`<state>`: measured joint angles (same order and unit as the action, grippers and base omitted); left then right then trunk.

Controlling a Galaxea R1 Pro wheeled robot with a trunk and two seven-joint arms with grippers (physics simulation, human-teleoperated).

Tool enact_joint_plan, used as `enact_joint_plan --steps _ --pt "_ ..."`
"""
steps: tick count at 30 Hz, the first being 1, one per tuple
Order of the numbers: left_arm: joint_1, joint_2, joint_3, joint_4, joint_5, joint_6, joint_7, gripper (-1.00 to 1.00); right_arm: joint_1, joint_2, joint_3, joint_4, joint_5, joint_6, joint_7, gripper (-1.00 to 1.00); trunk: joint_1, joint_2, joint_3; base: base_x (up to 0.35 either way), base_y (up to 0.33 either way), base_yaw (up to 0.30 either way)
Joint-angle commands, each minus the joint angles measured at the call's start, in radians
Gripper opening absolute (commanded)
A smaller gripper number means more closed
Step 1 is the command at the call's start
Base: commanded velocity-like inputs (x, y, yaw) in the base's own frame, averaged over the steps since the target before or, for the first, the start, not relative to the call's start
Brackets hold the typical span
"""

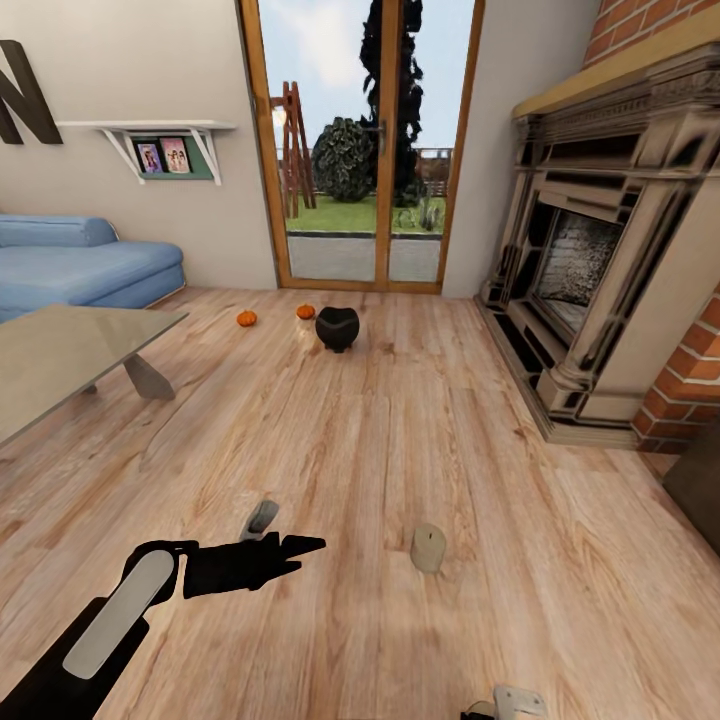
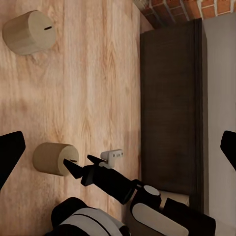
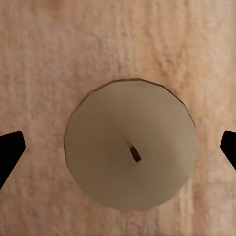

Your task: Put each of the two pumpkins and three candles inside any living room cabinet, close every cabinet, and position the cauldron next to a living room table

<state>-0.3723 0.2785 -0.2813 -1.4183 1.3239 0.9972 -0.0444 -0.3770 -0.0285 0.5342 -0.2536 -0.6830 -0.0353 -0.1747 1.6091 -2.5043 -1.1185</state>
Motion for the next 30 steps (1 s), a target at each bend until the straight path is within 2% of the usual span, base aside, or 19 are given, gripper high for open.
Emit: enact_joint_plan --steps 1,20,23,28,30 --pt "-0.001 0.001 -0.001 0.000 -0.004 0.001 -0.005 1.00 0.000 -0.001 0.008 -0.001 -0.011 -0.003 -0.005 1.00 0.000 0.000 -0.001 0.023 0.000 0.000" --pt "-0.001 0.001 -0.001 0.001 -0.005 0.001 -0.005 1.00 0.000 0.001 0.008 -0.001 -0.010 -0.003 -0.005 1.00 0.000 0.000 -0.001 0.016 -0.026 0.000" --pt "0.000 0.000 -0.002 0.001 -0.004 0.001 -0.005 1.00 0.000 0.001 0.008 -0.001 -0.009 -0.003 -0.005 1.00 0.001 -0.001 -0.012 0.000 0.000 0.000" --pt "-0.001 -0.001 -0.002 0.001 -0.004 0.001 -0.005 1.00 0.000 0.001 0.008 -0.001 -0.009 -0.003 -0.005 1.00 0.001 -0.001 -0.012 0.000 0.000 0.000" --pt "-0.001 -0.001 -0.002 0.001 -0.004 0.001 -0.005 1.00 0.000 0.001 0.008 -0.001 -0.009 -0.003 -0.005 1.00 0.002 -0.001 -0.020 0.000 0.000 0.000"
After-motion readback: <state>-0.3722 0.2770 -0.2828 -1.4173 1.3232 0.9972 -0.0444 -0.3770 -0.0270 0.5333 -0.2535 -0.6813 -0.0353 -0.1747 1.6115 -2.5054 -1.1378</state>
